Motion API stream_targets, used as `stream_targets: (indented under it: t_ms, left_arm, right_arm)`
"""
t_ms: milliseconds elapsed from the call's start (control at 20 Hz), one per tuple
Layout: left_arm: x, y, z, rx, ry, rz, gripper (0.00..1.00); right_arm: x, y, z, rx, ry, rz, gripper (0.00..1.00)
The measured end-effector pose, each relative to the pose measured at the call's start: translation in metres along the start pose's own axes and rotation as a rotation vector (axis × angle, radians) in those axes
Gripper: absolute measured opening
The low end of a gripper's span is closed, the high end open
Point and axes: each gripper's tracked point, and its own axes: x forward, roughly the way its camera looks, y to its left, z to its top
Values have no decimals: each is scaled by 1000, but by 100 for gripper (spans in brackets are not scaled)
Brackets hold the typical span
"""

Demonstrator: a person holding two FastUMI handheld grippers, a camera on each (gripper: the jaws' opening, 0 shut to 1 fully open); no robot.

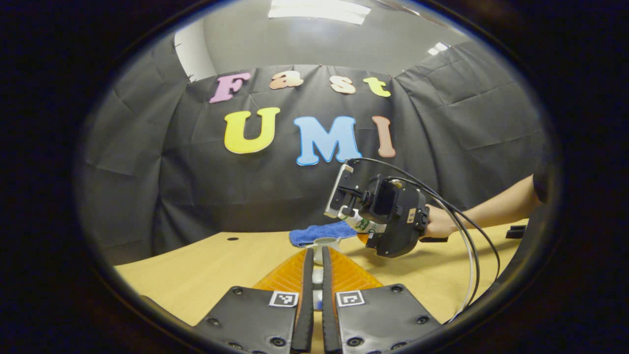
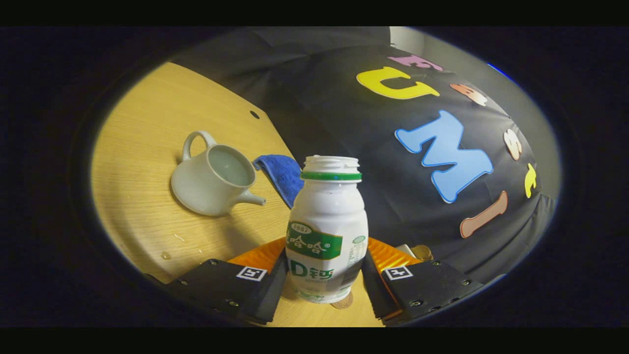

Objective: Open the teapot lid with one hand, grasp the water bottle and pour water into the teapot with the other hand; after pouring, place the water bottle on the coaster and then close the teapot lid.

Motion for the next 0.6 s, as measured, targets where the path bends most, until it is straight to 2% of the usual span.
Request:
stream_targets:
  t_ms: [200,250,350,400,600]
  left_arm:
    - [1,0,-5,11,15,3,10]
    - [2,-1,-7,7,18,2,18]
    - [2,0,-7,3,20,2,18]
    - [2,0,-6,4,19,3,14]
    - [3,0,-9,-2,23,1,14]
  right_arm:
    - [4,-1,1,-99,7,-4,72]
    - [5,-2,1,-121,8,-3,72]
    - [7,-1,3,-159,7,-4,72]
    - [8,-2,3,-179,8,-6,72]
    - [11,-7,6,-284,8,-25,72]
